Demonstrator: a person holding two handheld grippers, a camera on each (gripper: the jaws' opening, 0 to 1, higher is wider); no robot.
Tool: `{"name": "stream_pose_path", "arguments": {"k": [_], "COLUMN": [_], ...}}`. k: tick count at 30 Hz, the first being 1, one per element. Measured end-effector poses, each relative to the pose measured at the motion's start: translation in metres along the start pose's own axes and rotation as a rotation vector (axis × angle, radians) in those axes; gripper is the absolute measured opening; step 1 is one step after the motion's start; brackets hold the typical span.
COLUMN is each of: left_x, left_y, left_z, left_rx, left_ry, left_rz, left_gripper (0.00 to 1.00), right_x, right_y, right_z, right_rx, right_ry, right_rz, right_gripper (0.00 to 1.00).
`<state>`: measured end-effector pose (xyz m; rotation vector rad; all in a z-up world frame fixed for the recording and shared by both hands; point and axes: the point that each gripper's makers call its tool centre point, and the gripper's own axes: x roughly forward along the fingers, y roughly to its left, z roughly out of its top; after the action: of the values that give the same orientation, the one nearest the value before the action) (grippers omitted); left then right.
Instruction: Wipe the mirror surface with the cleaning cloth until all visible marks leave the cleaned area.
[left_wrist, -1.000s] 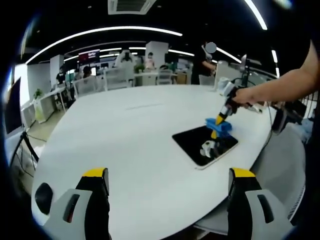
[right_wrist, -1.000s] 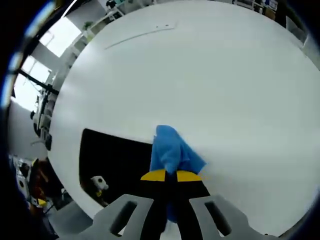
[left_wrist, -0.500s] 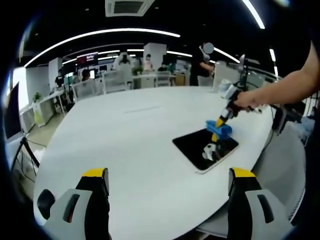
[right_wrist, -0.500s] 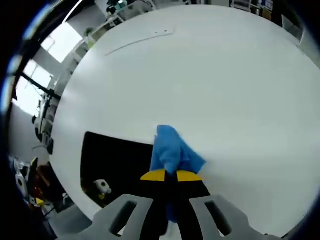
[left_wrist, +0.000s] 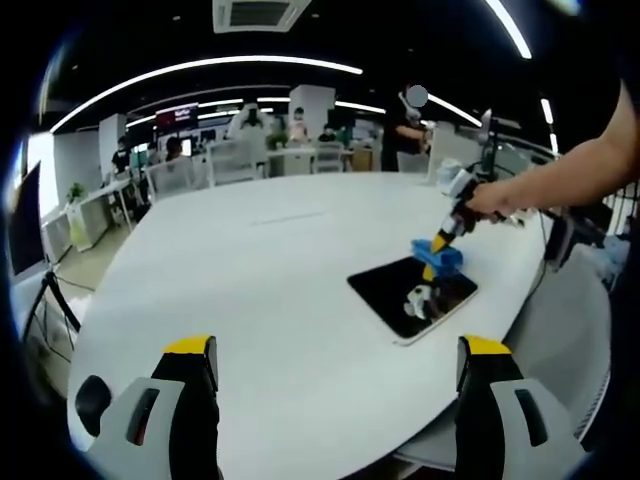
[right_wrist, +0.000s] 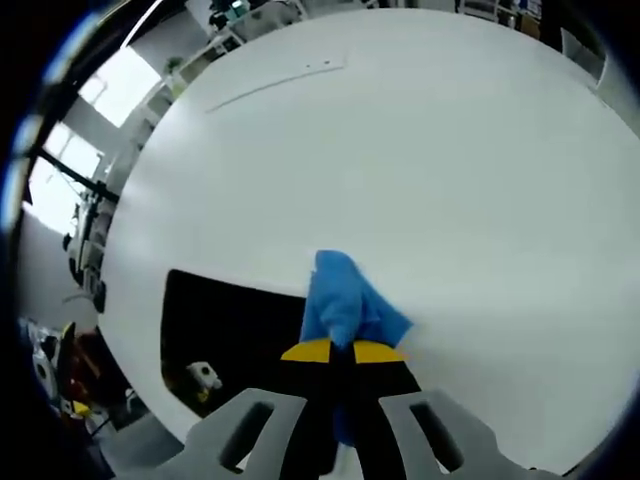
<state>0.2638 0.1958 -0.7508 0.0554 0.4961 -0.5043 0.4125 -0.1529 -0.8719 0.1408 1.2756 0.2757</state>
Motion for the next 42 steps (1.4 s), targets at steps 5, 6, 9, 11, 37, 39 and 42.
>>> {"name": "stream_pose_path", "arguments": {"k": [5, 6, 9, 11, 37, 39, 42], "left_x": [0.003, 0.003, 0.004, 0.006, 0.005, 0.005, 0.005], "left_y": [0.000, 0.001, 0.001, 0.001, -0.001, -0.002, -0.002], "left_z": [0.001, 0.001, 0.002, 0.002, 0.000, 0.000, -0.001], "left_rx": [-0.002, -0.002, -0.003, -0.006, -0.018, -0.019, -0.021], "left_ry": [-0.004, -0.005, -0.009, -0.014, -0.022, -0.023, -0.018], "left_rz": [-0.005, -0.005, -0.005, -0.006, -0.012, -0.011, -0.009], "left_gripper": [1.00, 1.00, 1.00, 1.00, 1.00, 1.00, 1.00], "right_x": [-0.011, -0.014, -0.025, -0.035, -0.041, -0.035, -0.031], "right_y": [0.004, 0.002, -0.006, -0.012, -0.076, -0.077, -0.080], "right_z": [0.001, 0.004, 0.011, 0.013, -0.037, -0.041, -0.041], "right_rx": [0.012, 0.009, 0.006, 0.008, 0.022, 0.026, 0.014], "right_ry": [-0.026, -0.037, -0.057, -0.073, -0.039, -0.025, -0.036], "right_rz": [0.029, 0.026, 0.026, 0.030, -0.037, -0.037, -0.060], "right_gripper": [0.00, 0.00, 0.00, 0.00, 0.01, 0.01, 0.01]}}
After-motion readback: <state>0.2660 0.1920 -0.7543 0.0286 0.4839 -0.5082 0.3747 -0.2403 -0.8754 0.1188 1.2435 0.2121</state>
